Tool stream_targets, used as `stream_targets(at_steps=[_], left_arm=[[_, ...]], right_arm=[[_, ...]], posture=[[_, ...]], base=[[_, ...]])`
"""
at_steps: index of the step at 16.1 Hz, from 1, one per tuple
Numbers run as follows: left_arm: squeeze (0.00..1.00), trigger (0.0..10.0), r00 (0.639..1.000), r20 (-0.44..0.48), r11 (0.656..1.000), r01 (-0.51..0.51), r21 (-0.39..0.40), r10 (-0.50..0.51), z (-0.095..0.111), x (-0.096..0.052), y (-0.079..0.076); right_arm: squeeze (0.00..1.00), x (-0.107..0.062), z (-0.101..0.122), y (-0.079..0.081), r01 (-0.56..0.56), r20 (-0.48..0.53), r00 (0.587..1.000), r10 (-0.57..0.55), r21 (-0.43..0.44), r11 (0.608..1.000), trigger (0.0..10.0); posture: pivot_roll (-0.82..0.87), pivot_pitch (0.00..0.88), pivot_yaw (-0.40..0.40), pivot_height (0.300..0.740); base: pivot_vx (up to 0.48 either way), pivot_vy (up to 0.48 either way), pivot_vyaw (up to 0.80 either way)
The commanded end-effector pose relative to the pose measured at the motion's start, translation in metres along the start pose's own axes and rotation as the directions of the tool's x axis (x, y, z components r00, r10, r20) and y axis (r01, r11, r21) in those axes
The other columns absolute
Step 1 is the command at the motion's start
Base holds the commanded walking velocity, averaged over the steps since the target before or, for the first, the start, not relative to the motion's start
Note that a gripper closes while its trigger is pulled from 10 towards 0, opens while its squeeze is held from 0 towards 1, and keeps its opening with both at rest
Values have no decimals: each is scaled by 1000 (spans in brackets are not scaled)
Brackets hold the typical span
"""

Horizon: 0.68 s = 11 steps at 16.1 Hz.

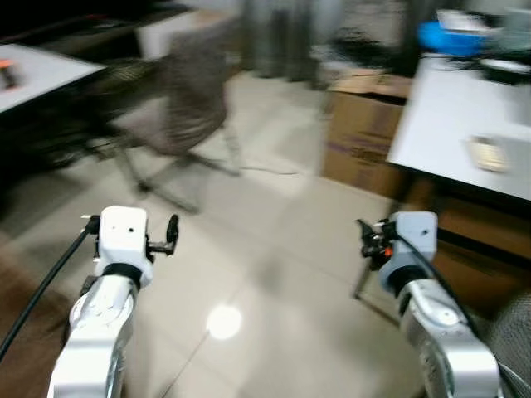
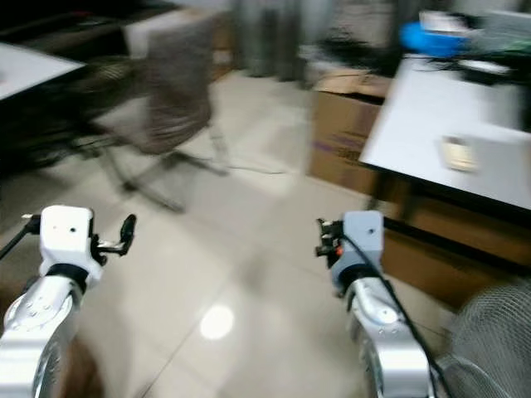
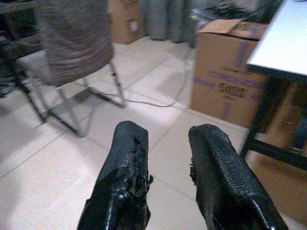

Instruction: Move the pillow to the sofa from floor

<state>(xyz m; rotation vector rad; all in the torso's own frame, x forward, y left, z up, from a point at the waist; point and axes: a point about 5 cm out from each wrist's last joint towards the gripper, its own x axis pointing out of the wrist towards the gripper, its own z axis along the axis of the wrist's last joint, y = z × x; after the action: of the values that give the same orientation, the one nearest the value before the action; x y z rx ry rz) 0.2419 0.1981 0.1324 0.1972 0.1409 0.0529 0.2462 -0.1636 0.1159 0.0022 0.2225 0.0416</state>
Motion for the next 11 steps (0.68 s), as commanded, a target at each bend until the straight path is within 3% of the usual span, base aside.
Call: stream_targets(at_steps=[1,5,7,10,11], left_arm=[[0,10000,1000,-10,999,-28,17,29,0,1,2],[0,10000,998,-32,999,-52,18,52,-2,-2,2],[0,10000,998,-14,998,-62,30,63,0,0,4],[0,10000,999,5,999,-39,8,39,4,2,1],[0,10000,999,5,999,-37,4,37,5,2,0]], right_arm=[[0,2,-4,1,-9,-29,1000,10,22,1000,10000],[0,5,-3,0,-6,-22,1000,6,-11,1000,10000],[0,7,-3,-1,7,-33,999,-5,48,999,10000],[0,9,-4,-3,22,-51,998,-22,-11,1000,10000],[0,10,-5,-4,30,-53,998,-30,-15,999,10000]], posture=[[-174,0,43,740],[-164,0,36,740],[-165,0,35,740],[-167,0,39,740],[-167,0,39,740]], base=[[0,0,800],[0,0,800],[0,0,800],[0,0,796],[0,0,0]])
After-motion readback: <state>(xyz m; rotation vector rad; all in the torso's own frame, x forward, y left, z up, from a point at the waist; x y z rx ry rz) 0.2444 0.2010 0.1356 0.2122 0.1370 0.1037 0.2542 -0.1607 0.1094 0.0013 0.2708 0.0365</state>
